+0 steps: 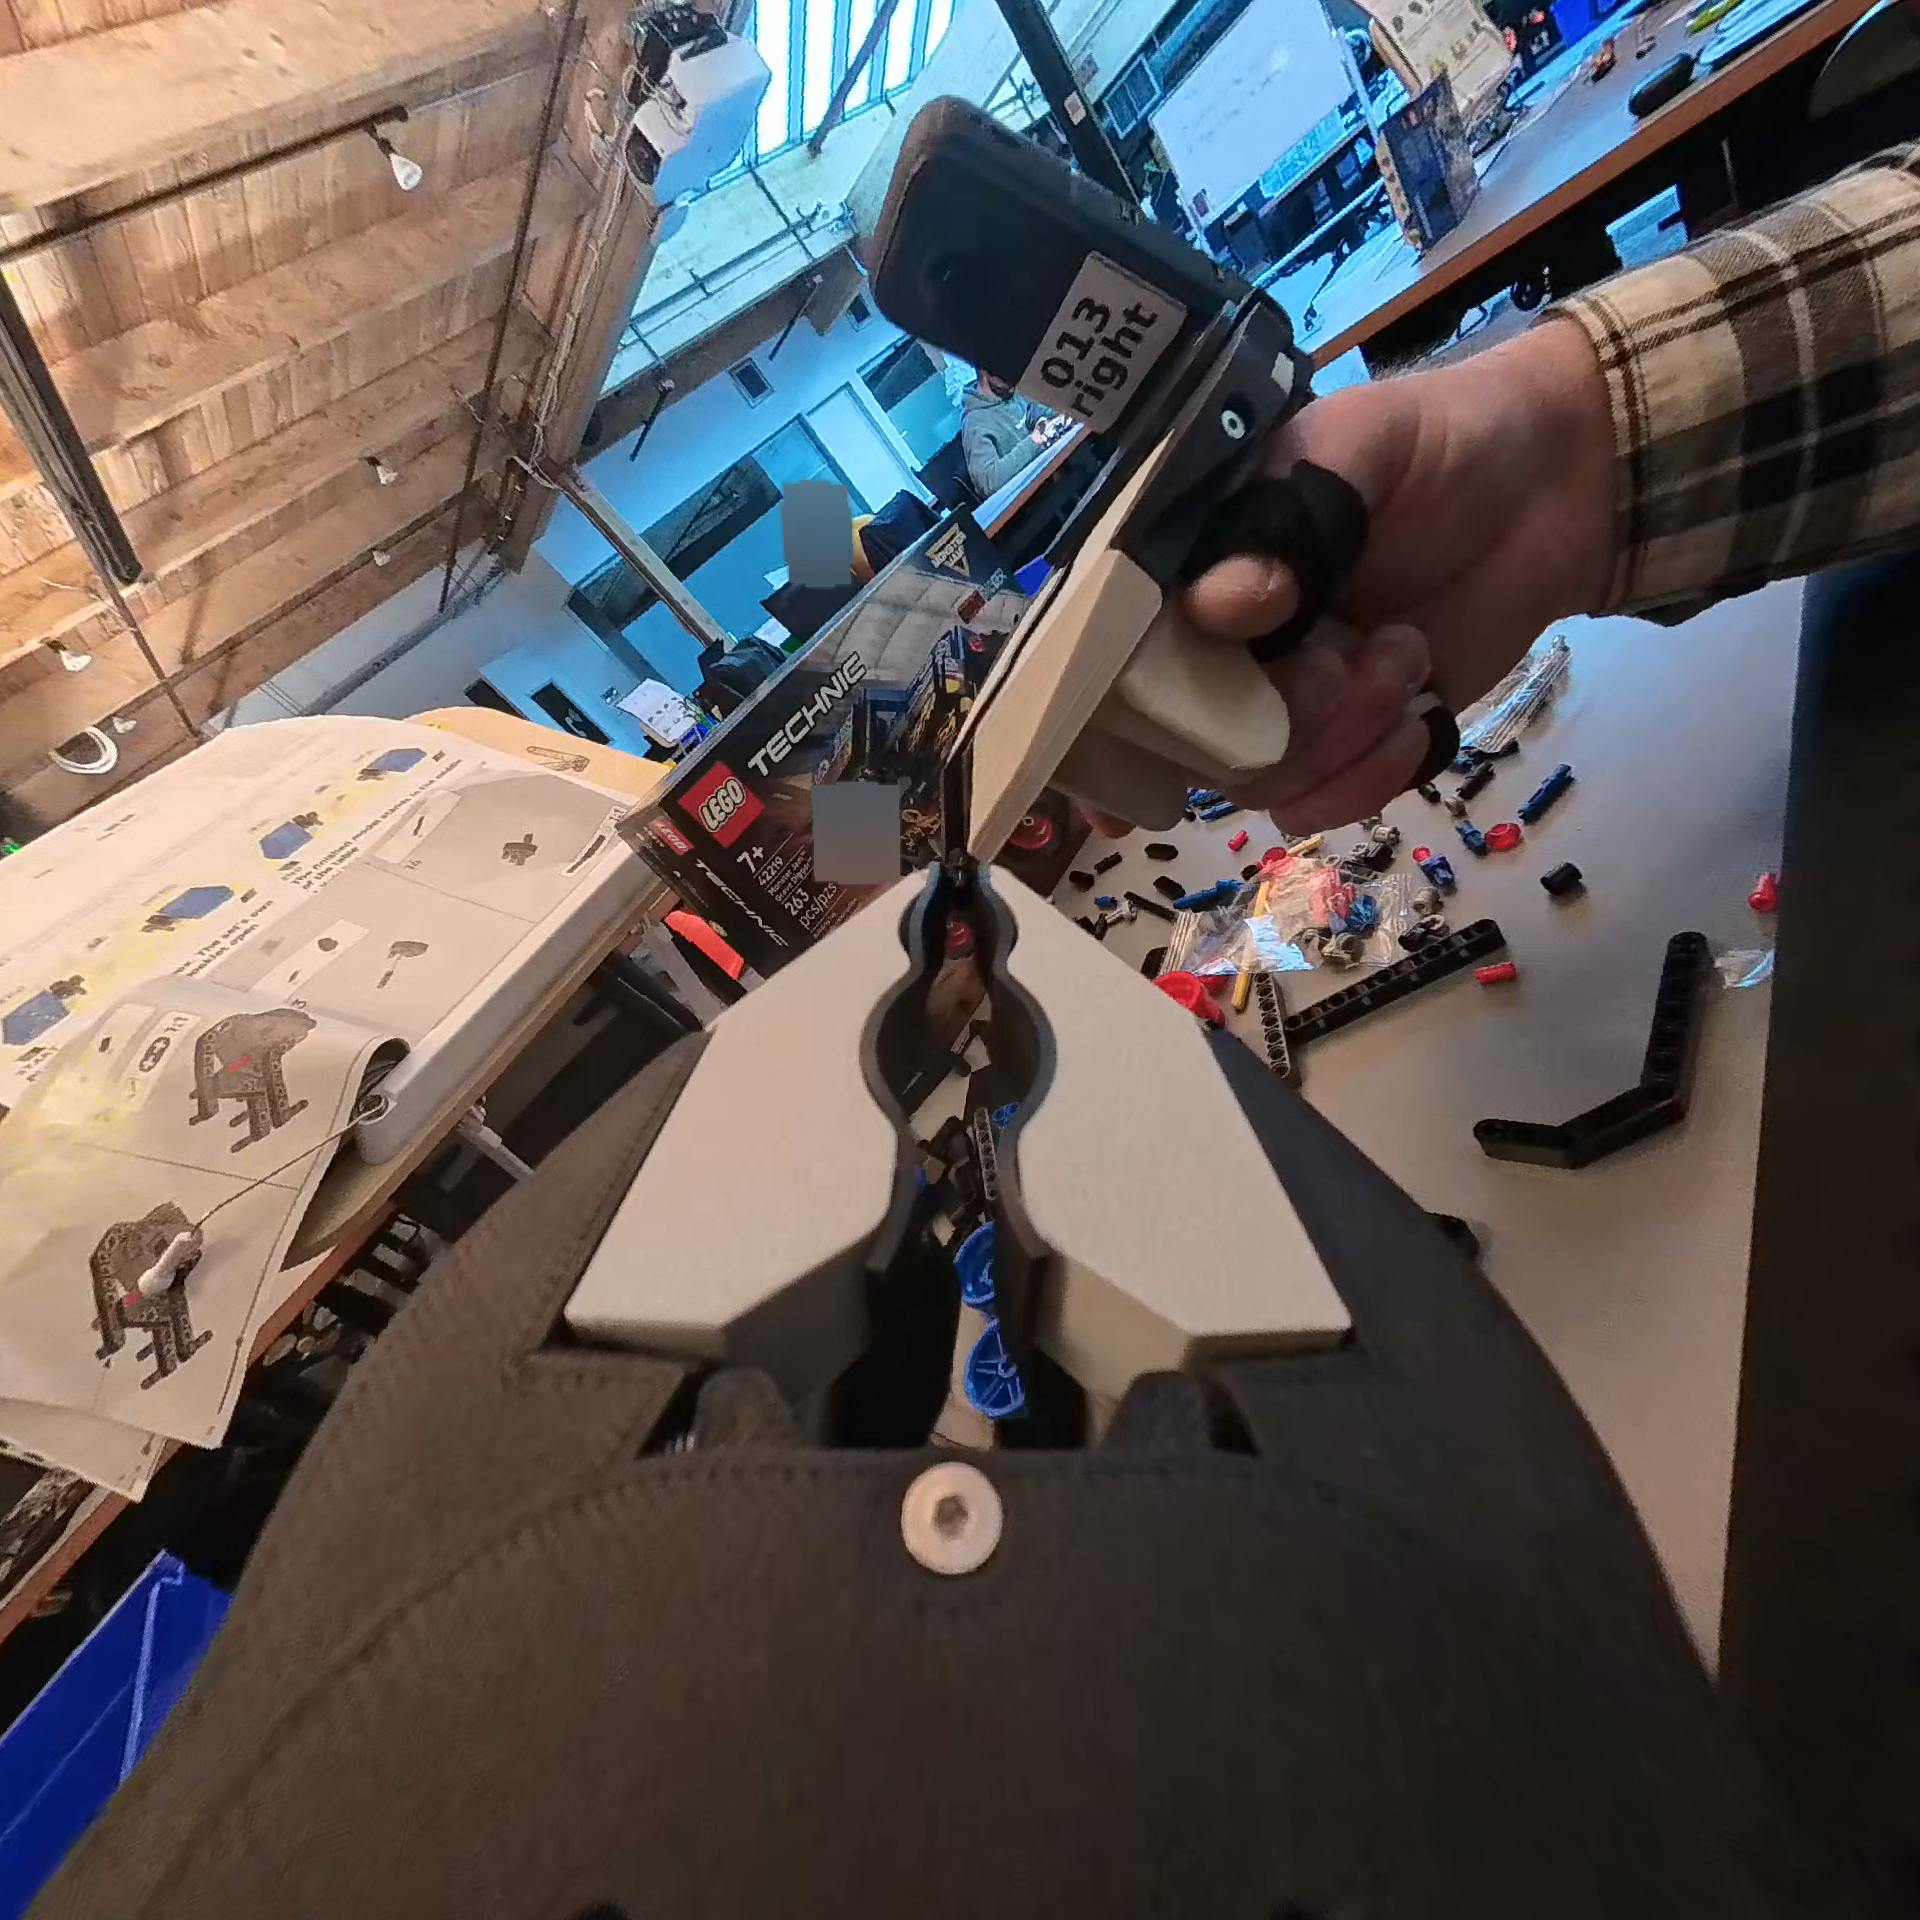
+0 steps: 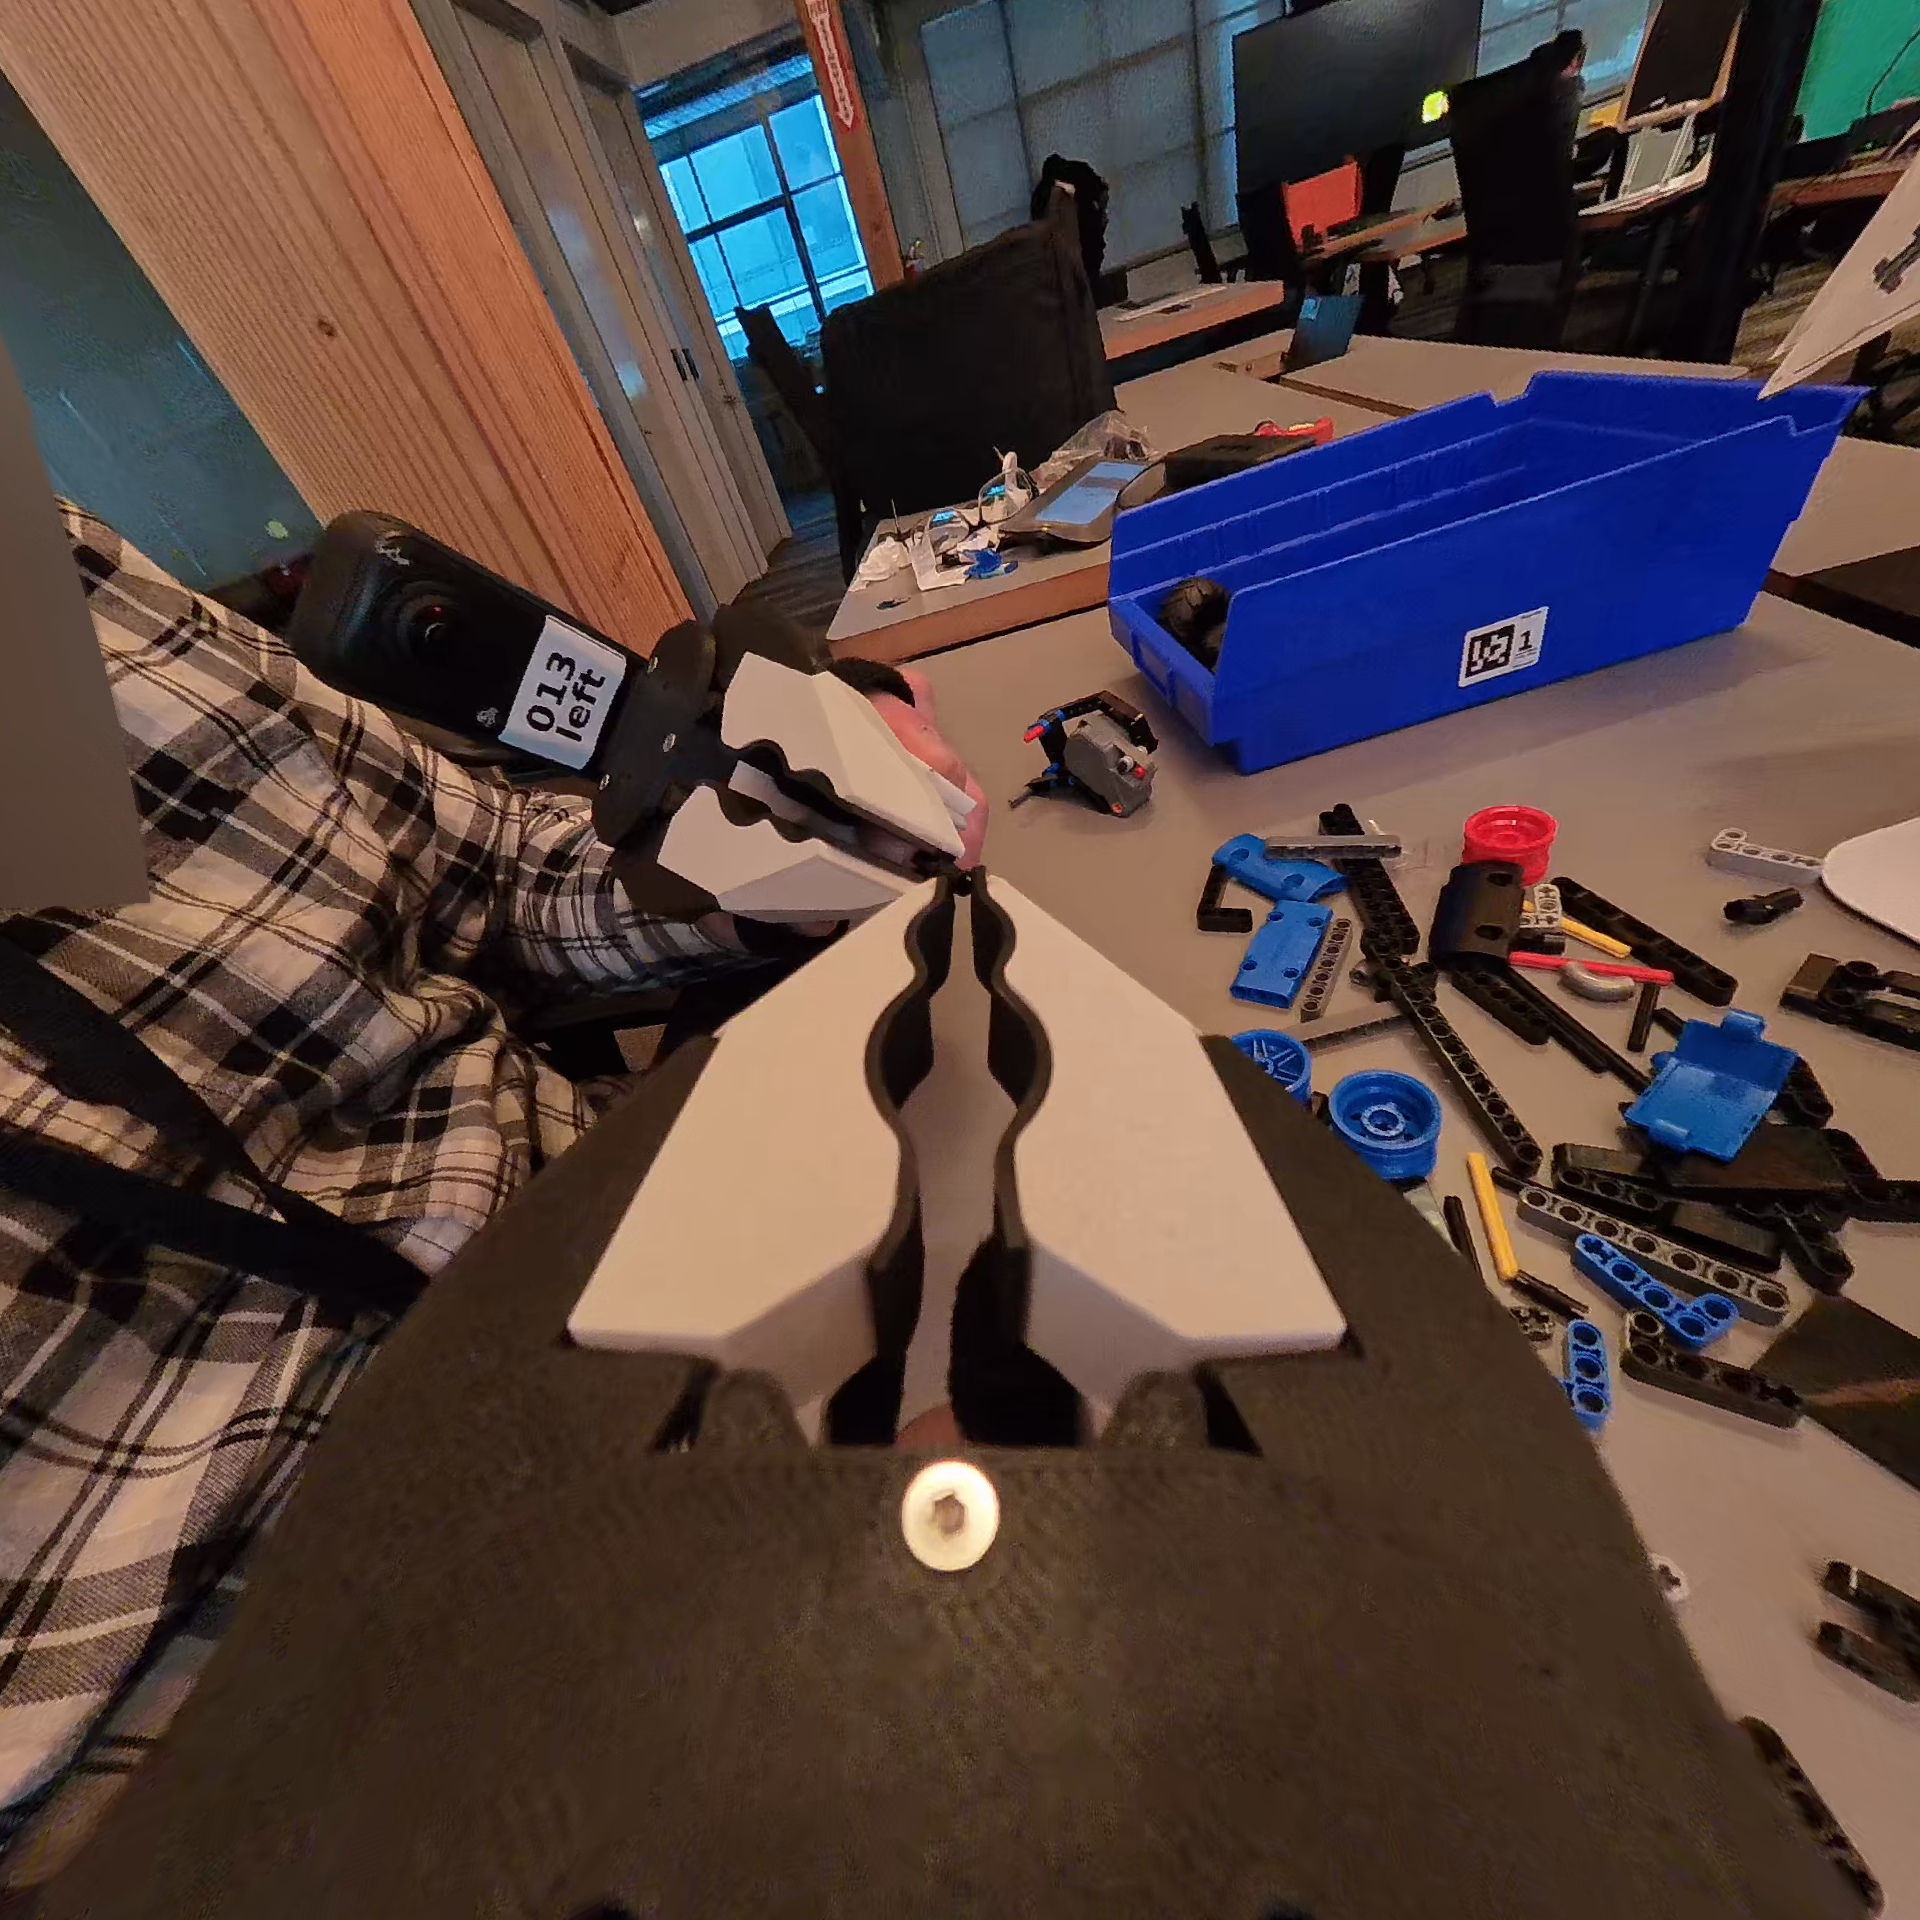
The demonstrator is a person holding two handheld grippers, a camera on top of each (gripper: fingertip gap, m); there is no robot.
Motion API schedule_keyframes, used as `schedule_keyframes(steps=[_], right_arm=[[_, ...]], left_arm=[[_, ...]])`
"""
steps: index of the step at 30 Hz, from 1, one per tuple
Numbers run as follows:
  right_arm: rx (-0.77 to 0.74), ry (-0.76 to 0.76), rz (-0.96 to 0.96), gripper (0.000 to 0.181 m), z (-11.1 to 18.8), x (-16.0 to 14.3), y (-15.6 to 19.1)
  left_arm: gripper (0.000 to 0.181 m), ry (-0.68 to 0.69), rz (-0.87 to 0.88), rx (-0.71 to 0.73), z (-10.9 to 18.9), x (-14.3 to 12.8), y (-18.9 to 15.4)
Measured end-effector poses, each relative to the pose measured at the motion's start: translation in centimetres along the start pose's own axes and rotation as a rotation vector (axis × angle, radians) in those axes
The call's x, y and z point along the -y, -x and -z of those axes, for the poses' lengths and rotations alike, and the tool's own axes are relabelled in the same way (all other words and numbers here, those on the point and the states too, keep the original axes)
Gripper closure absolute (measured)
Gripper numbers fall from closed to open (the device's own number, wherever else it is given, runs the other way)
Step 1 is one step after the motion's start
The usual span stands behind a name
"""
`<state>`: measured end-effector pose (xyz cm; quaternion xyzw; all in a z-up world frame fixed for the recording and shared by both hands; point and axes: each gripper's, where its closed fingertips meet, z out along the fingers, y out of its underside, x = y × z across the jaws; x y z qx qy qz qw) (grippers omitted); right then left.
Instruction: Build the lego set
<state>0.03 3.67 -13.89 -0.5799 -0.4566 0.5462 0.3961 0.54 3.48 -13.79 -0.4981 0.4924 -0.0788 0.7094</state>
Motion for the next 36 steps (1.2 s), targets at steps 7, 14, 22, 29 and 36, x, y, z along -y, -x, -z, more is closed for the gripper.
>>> schedule_keyframes(steps=[7, 14, 22, 29, 36], right_arm=[[0.086, -0.040, -0.039, 0.174, 0.1, 0.4, 1.0], [0.224, -0.060, -0.058, 0.178, 0.2, 0.6, 3.1], [0.246, -0.065, -0.075, 0.174, 0.2, 0.6, 3.5], [0.247, -0.071, -0.047, 0.179, 0.3, 0.6, 3.7], [0.196, -0.071, -0.021, 0.178, 0.3, 0.6, 3.1]], left_arm=[[0.180, -0.073, 0.025, -0.041, 0.5, 1.1, -0.3], [0.179, -0.134, 0.009, -0.096, 0.9, 2.3, -1.4], [0.179, -0.154, -0.005, -0.081, 1.2, 2.7, -1.3], [0.179, -0.158, -0.013, -0.075, 1.2, 2.8, -1.3], [0.178, -0.139, 0.015, -0.070, 1.0, 2.2, -1.0]])
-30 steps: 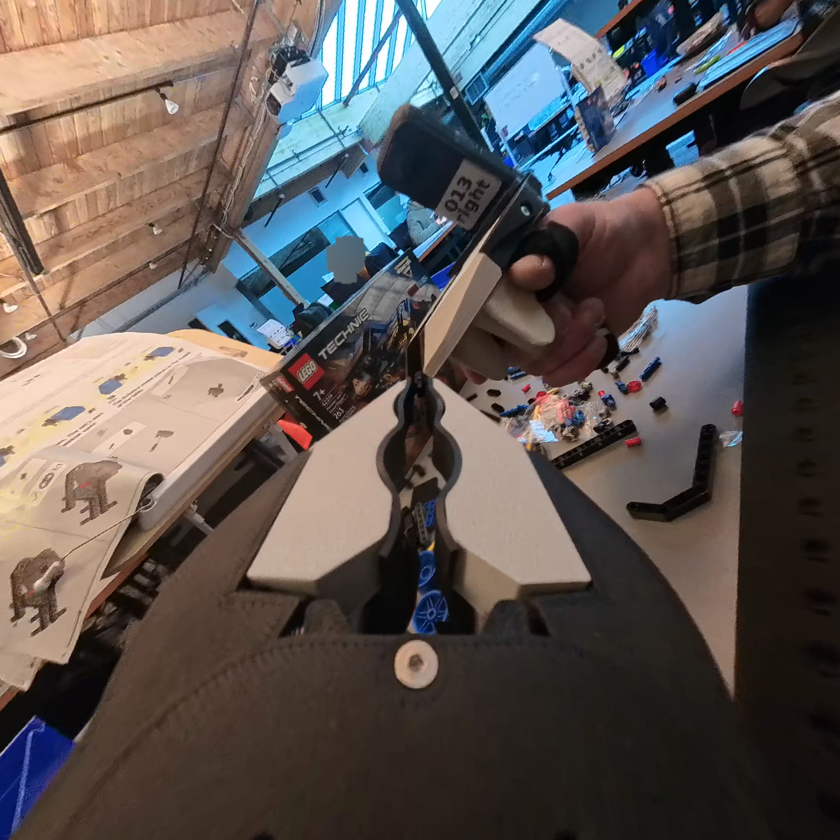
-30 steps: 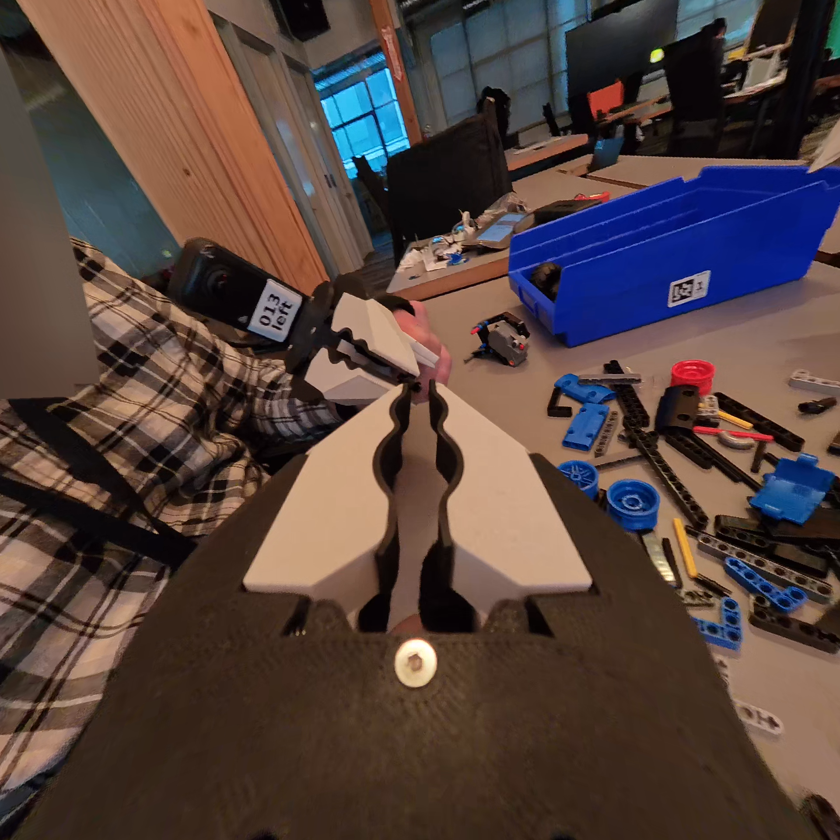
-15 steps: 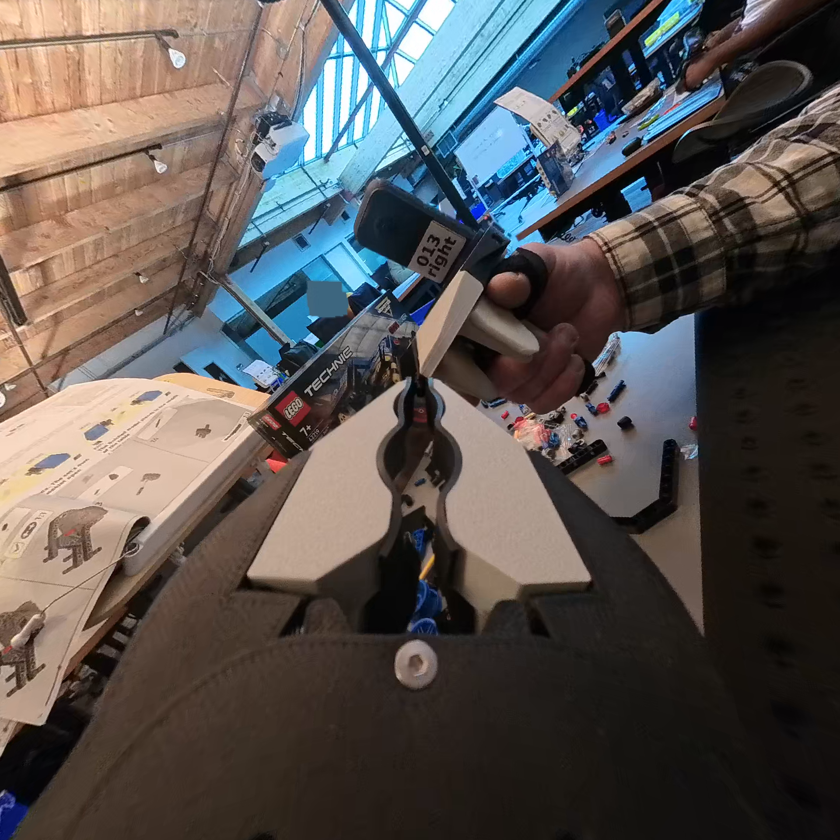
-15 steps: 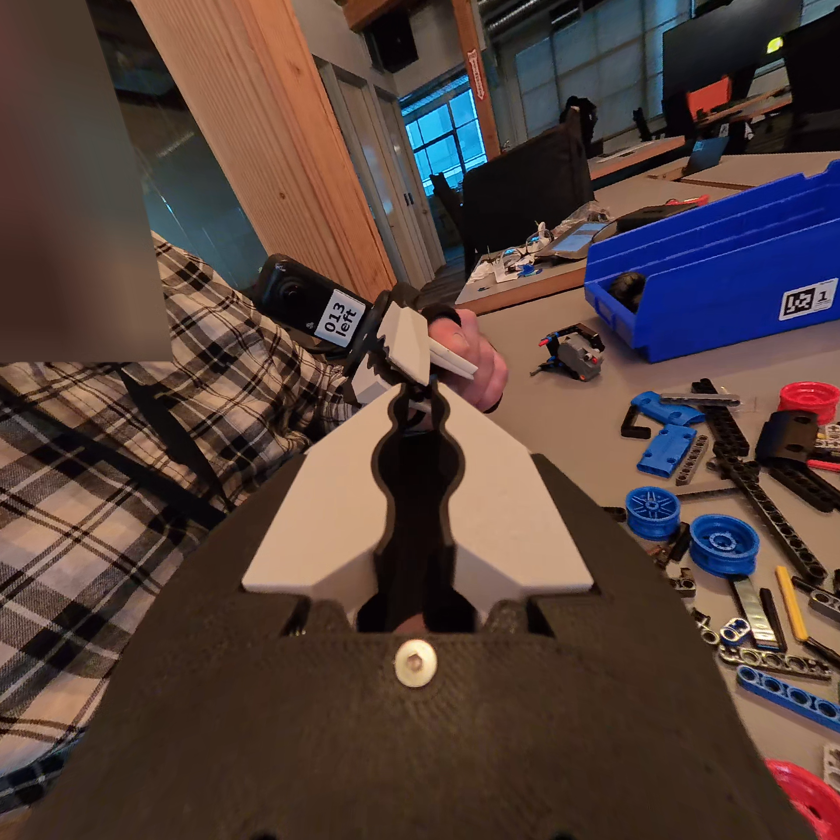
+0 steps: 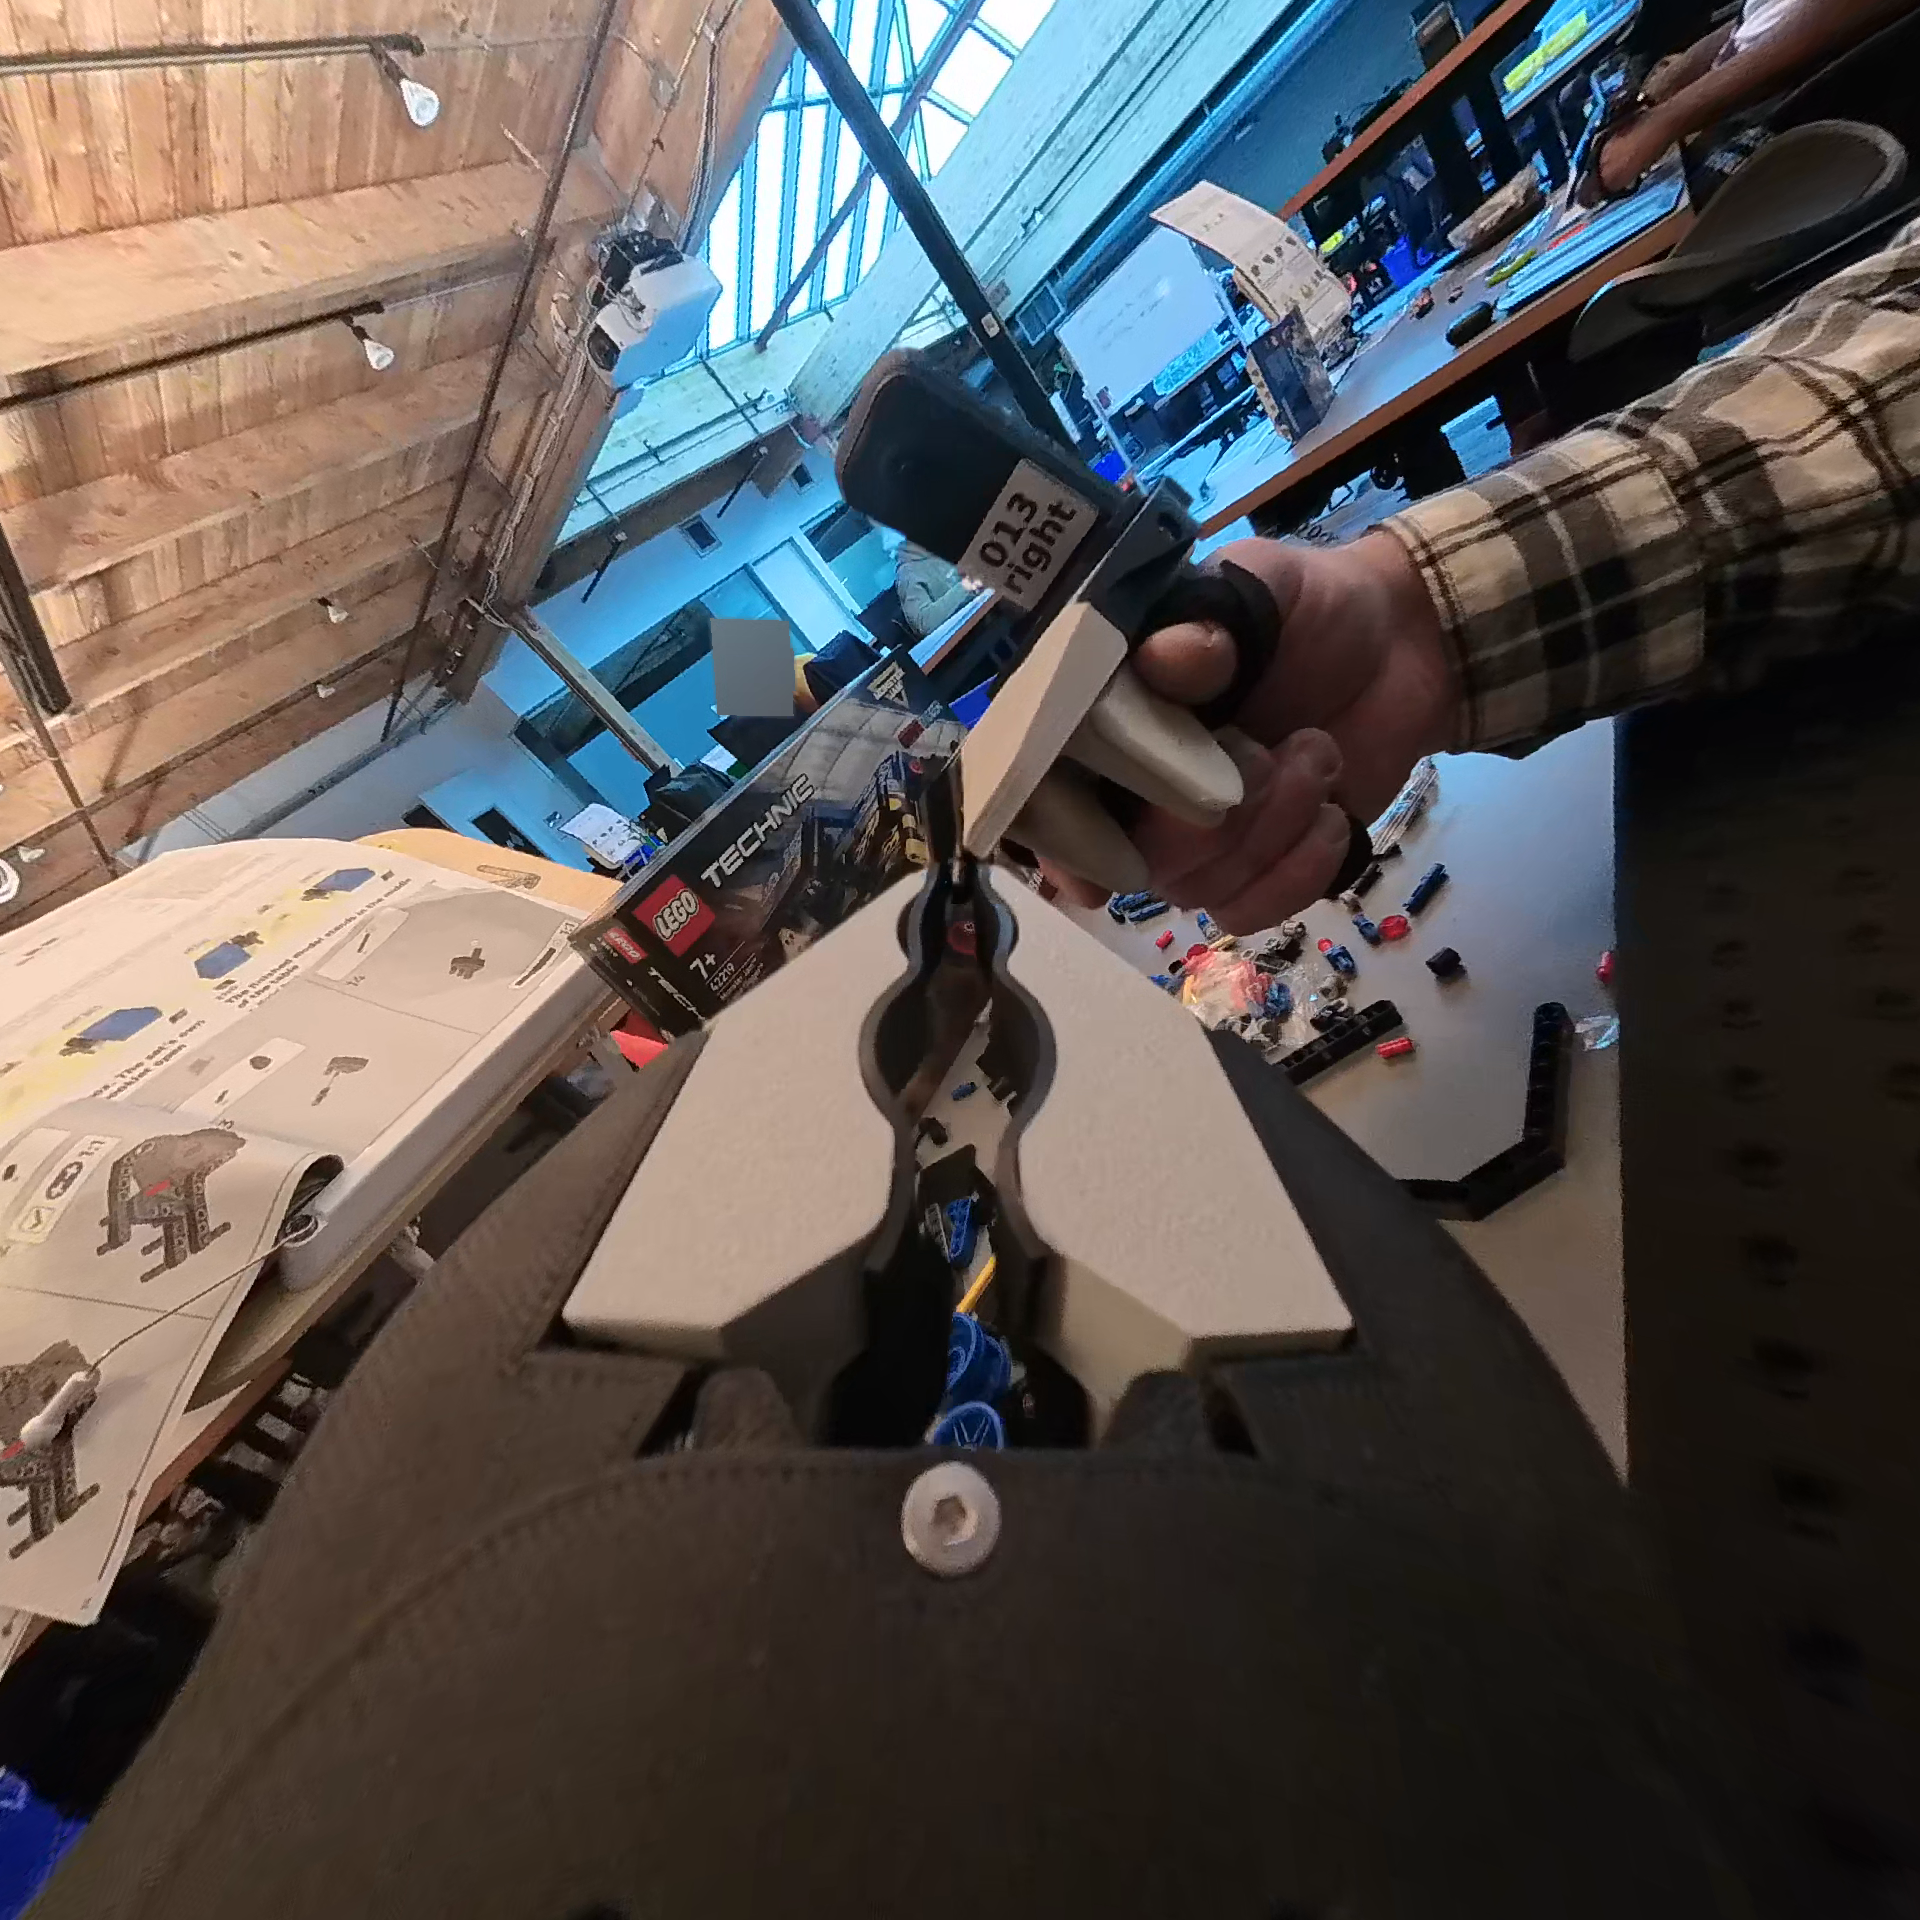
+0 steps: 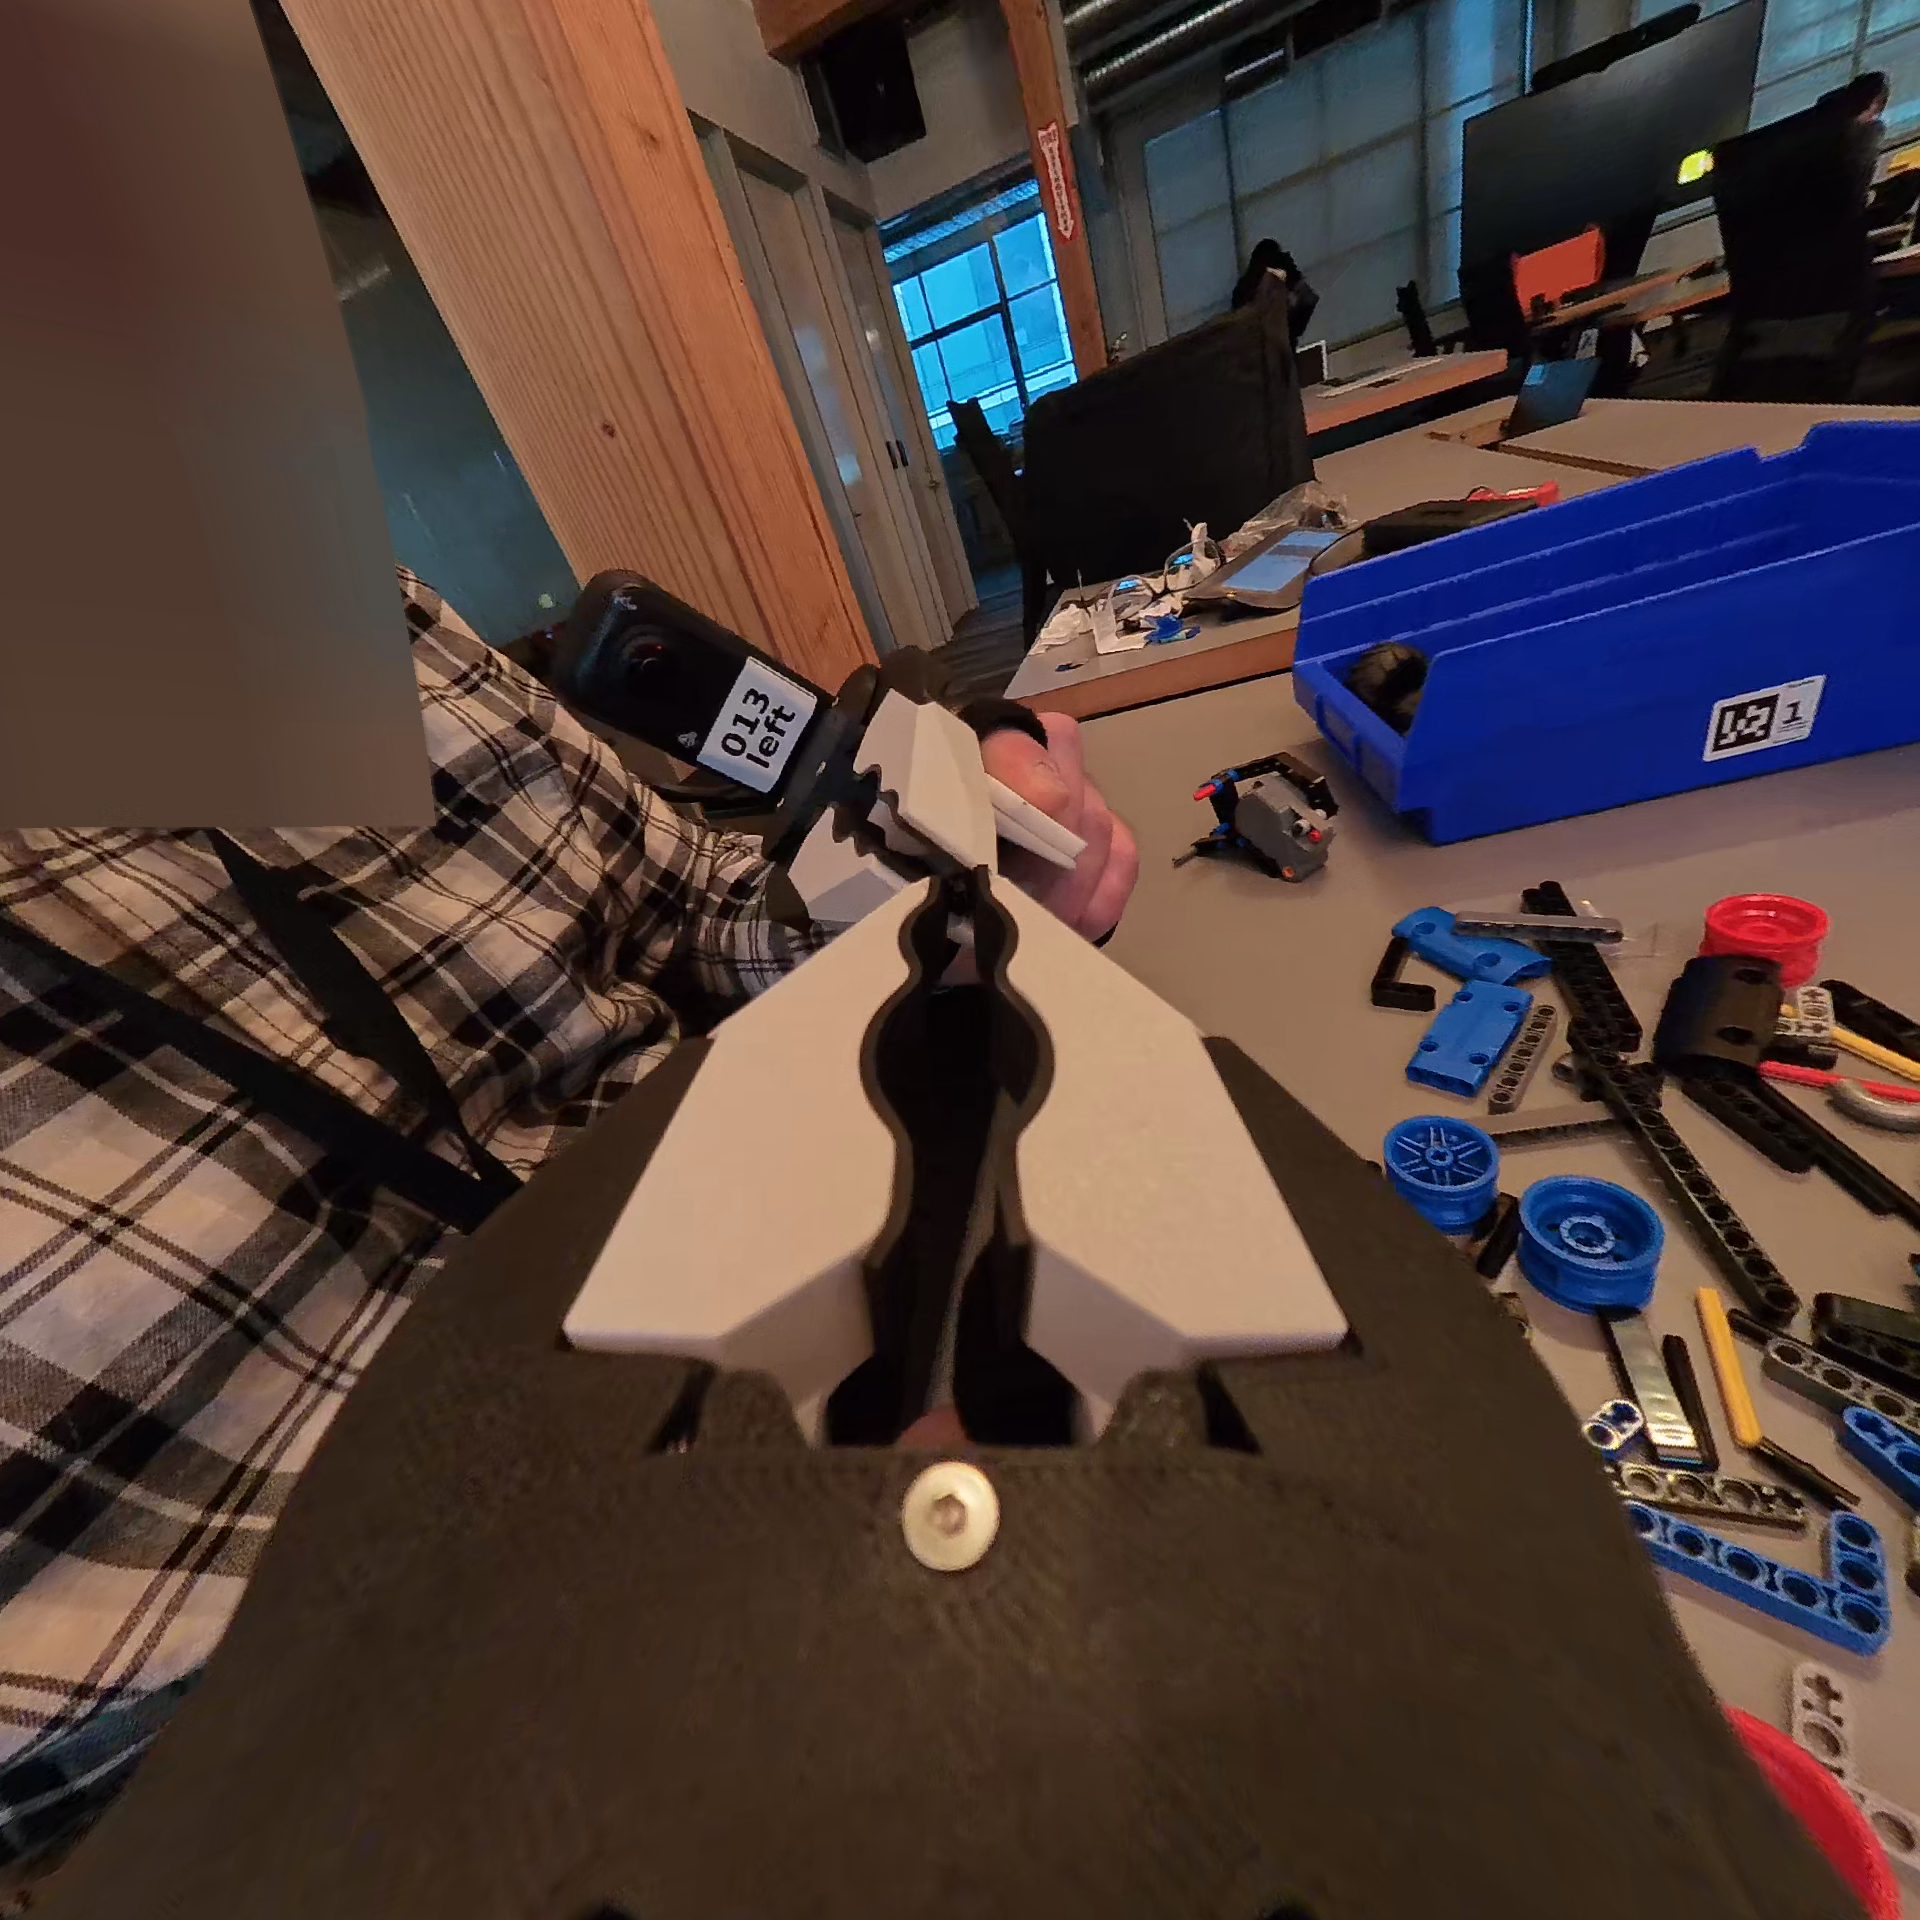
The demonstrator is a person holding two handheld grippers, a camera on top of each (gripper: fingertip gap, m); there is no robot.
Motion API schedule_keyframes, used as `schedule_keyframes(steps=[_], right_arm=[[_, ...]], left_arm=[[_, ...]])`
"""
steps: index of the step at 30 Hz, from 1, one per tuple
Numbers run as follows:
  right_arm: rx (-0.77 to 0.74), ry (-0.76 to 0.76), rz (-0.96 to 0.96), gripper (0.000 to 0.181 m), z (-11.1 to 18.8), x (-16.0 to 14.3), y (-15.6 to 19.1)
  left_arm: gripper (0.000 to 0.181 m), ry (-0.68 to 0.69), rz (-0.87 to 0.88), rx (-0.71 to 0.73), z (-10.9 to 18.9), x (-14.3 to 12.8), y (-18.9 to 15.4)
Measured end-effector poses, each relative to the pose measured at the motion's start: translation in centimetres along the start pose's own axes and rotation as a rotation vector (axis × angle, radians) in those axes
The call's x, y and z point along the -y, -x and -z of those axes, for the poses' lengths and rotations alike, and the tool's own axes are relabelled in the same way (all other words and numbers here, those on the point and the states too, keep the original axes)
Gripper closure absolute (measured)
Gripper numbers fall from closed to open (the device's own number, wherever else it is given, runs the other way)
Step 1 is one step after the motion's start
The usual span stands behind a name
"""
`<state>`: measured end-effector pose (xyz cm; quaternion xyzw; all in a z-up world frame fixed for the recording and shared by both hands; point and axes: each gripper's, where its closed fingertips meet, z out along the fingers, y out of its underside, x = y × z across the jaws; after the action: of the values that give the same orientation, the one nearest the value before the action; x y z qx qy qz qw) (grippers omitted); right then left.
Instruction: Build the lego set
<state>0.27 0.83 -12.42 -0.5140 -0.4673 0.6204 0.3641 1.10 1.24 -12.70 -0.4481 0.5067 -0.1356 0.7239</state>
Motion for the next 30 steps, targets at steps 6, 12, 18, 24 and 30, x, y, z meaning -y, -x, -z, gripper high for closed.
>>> schedule_keyframes(steps=[6, 12, 18, 24, 30], right_arm=[[-0.038, 0.011, 0.028, 0.178, 0.2, 0.0, -0.4], [-0.082, 0.035, 0.057, 0.179, 0.5, -0.3, -0.9], [-0.187, 0.113, 0.135, 0.178, 1.4, -1.0, -2.1], [-0.261, 0.147, 0.167, 0.179, 2.9, -1.4, -3.1], [-0.321, 0.221, 0.175, 0.178, 4.1, -3.1, -4.2]], left_arm=[[0.171, 0.013, 0.042, -0.017, 0.1, -0.5, 0.2], [0.169, 0.057, 0.029, -0.046, -0.2, -1.4, -0.3], [0.155, 0.165, 0.074, -0.112, -0.3, -3.8, -0.8], [0.129, 0.422, 0.101, -0.417, 0.3, -9.0, -4.5], [0.129, 0.522, 0.035, -0.646, 1.5, -11.5, -5.5]])
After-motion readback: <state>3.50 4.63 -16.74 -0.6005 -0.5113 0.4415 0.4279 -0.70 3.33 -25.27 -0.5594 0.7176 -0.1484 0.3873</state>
